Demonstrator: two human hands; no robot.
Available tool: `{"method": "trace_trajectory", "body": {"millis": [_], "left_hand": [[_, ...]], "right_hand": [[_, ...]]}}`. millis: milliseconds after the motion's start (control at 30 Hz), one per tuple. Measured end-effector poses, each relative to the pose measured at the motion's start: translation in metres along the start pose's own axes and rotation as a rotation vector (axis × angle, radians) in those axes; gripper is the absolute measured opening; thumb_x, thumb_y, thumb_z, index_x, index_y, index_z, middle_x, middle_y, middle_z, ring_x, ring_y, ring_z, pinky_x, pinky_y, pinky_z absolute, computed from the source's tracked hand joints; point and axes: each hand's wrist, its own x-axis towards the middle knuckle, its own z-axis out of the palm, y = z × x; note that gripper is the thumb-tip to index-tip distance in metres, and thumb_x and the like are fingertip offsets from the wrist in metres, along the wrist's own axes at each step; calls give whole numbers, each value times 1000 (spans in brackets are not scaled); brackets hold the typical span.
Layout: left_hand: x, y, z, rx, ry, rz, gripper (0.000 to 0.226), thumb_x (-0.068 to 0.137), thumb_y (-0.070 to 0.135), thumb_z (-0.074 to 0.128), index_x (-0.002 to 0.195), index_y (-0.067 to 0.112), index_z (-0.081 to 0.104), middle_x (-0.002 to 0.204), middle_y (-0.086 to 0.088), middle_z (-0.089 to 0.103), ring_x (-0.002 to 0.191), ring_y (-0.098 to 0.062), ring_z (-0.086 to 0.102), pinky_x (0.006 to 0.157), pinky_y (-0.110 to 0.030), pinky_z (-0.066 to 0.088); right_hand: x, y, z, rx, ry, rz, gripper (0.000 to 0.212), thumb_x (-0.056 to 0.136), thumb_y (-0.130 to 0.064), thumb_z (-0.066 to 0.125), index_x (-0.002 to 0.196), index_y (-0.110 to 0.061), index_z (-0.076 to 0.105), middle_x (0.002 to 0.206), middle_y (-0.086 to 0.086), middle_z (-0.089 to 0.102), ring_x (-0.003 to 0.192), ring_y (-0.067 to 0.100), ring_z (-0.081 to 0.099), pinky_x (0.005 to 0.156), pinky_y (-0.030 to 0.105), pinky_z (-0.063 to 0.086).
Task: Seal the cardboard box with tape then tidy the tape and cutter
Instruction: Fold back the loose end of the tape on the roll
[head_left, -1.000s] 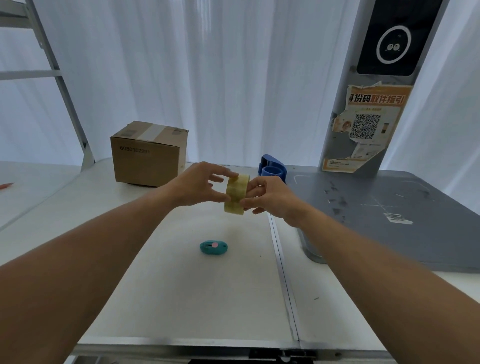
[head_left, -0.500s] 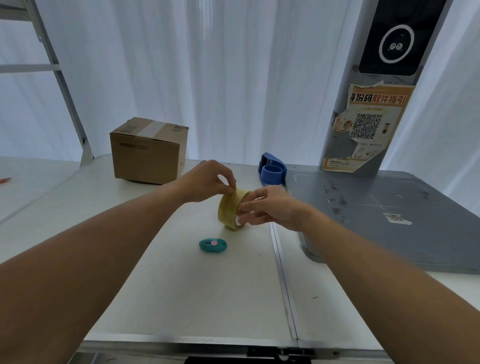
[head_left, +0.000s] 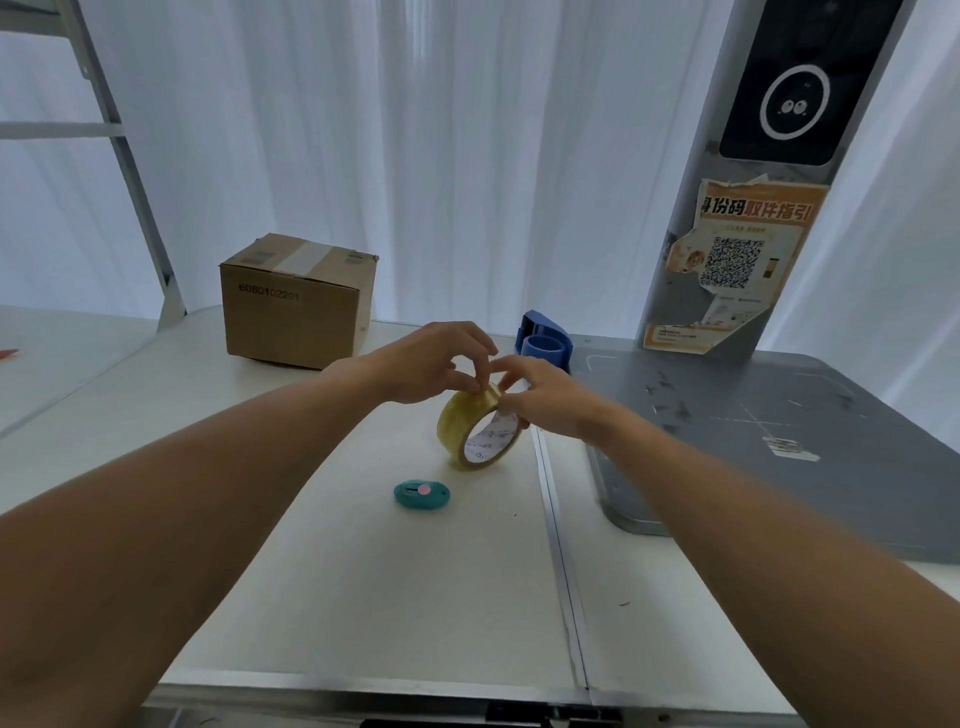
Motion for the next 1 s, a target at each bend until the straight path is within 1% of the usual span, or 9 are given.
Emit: {"method": "trace_trajectory", "body": {"millis": [100, 200, 300, 400, 500, 567, 667, 867, 1000], "left_hand": [[-2, 0, -3, 16, -13, -7, 12, 86, 15, 71, 97, 16, 76, 128, -3, 58, 112, -18, 56, 91, -25, 51], [-4, -3, -4, 23, -12, -29, 13, 85, 17, 73, 98, 19, 76, 129, -1, 55, 112, -16, 55, 89, -23, 50], [-6, -6, -3, -45, 32, -86, 22, 89, 11, 68, 110, 19, 71, 127, -1, 58, 107, -16, 61, 86, -24, 53], [-7, -7, -3, -190, 49, -212, 30, 95, 8, 58, 123, 16, 59, 120, -1, 61, 97, -17, 65, 76, -18, 52], [-4, -8, 1, -200, -18, -275, 23, 99, 19, 52, 120, 15, 59, 115, -5, 67, 94, -17, 67, 75, -23, 54], [-2, -4, 3, -218, -32, -282, 26, 97, 30, 54, 115, 14, 63, 111, -4, 68, 95, -16, 66, 80, -29, 57], [0, 5, 5, -221, -69, -244, 32, 88, 39, 65, 109, 15, 69, 107, 3, 68, 96, -11, 64, 85, -29, 56], [3, 12, 5, -190, -85, -175, 28, 83, 26, 74, 106, 11, 73, 101, 1, 71, 86, -10, 66, 85, -27, 56], [3, 16, 0, -155, -66, -146, 17, 87, 19, 71, 102, 11, 74, 100, -2, 72, 87, -12, 67, 82, -23, 56]], "right_hand": [[1, -3, -2, -49, -58, 10, 44, 90, -11, 64, 132, -19, 55, 119, 5, 56, 105, 24, 58, 80, 23, 53], [0, 0, -1, -114, -32, 9, 41, 86, -16, 71, 124, -16, 56, 120, 4, 59, 102, 23, 60, 77, 22, 51], [-2, 4, 0, -65, 21, 11, 41, 82, -27, 78, 114, -12, 58, 110, 10, 64, 75, 17, 63, 57, 20, 50], [-6, 4, 3, -109, 98, 58, 52, 74, -48, 79, 107, -13, 58, 95, 7, 65, 65, 15, 61, 49, 18, 48], [-11, 4, 9, -106, 157, 102, 54, 70, -59, 77, 95, -18, 52, 87, 5, 65, 50, 11, 57, 42, 15, 44], [-13, 3, 14, -94, 161, 115, 55, 68, -62, 77, 89, -20, 48, 87, 8, 66, 46, 12, 55, 42, 18, 45], [-14, -3, 16, -119, 158, 138, 58, 67, -65, 75, 90, -18, 49, 83, 7, 66, 46, 13, 56, 46, 21, 47], [-14, -3, 20, -152, 170, 156, 61, 68, -66, 74, 95, -16, 53, 80, 3, 64, 52, 15, 60, 55, 26, 53], [-14, -4, 20, -100, 144, 180, 61, 66, -64, 77, 95, -16, 53, 86, 7, 66, 51, 16, 60, 51, 24, 54]]}}
